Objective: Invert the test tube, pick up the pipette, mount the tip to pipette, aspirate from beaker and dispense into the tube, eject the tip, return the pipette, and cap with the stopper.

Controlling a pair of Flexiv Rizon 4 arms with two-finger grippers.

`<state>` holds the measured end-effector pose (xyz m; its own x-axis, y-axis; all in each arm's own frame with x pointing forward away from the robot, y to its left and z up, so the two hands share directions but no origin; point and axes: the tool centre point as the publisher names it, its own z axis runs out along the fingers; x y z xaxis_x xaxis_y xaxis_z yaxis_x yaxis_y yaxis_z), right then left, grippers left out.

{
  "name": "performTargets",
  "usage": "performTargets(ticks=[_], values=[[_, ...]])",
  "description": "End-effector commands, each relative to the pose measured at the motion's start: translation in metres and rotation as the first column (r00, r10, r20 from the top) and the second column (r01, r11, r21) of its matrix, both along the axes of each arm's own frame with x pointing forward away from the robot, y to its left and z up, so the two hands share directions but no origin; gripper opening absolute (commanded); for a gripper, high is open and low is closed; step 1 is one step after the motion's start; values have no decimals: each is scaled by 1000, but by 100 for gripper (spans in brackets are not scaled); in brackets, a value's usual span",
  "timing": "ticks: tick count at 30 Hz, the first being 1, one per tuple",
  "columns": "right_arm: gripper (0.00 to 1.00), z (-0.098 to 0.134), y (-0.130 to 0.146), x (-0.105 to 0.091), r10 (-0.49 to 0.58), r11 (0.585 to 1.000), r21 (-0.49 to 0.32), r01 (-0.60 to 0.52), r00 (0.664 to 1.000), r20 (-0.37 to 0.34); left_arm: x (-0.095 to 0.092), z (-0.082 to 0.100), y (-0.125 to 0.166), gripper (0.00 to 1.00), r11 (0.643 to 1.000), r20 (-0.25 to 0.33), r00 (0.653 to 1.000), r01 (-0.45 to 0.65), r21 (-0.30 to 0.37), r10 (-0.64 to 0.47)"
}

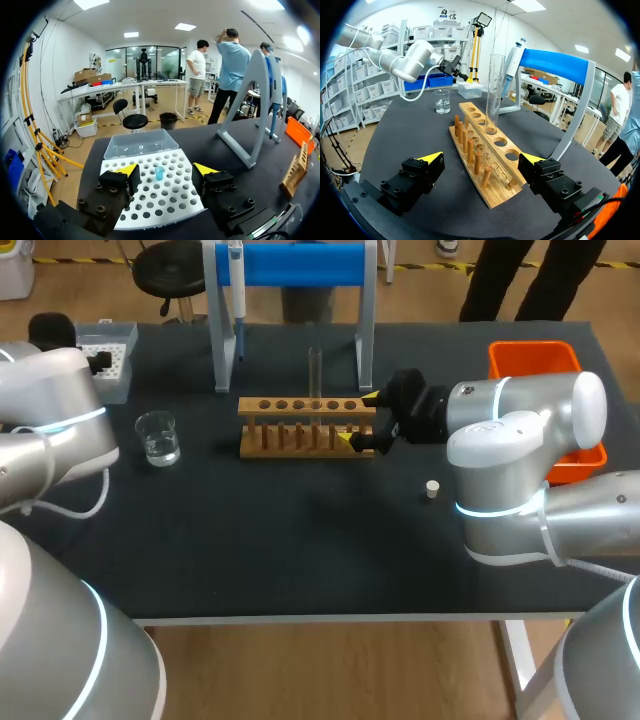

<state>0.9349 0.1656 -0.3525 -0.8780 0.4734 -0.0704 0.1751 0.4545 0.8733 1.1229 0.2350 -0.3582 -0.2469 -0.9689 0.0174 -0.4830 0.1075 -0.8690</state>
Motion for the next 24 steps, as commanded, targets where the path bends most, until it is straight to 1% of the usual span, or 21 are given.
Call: performTargets(ticks=[1, 2, 3, 9, 13, 15, 19, 24], values=[[100, -1, 0, 0, -2, 1000, 2, 2, 1000, 2, 8, -2, 1, 64, 1000, -11, 1000, 2, 3, -2], [100, -1, 0, 0, -2, 1000, 2, 2, 1000, 2, 9, -2, 1, 62, 1000, -12, 1000, 3, 4, -2], [100, -1, 0, 0, -2, 1000, 2, 2, 1000, 2, 10, -2, 1, 64, 1000, -13, 1000, 3, 6, -3], [100, -1, 0, 0, -2, 1000, 2, 2, 1000, 2, 15, -3, 2, 60, 1000, -14, 1000, 7, 7, -7], [100, -1, 0, 0, -2, 1000, 2, 2, 1000, 2, 15, -4, 2, 58, 1000, -16, 1000, 6, 7, -6], [100, -1, 0, 0, -2, 1000, 2, 2, 1000, 2, 15, -5, 3, 55, 1000, -17, 1000, 3, 5, -3], [100, -1, 0, 0, -2, 1000, 2, 2, 1000, 2, 14, -5, 4, 53, 1000, -18, 1000, -1, 5, 1], [100, -1, 0, 0, -2, 1000, 2, 2, 1000, 2, 15, -5, 4, 52, 1000, -19, 1000, -1, 15, 1]])
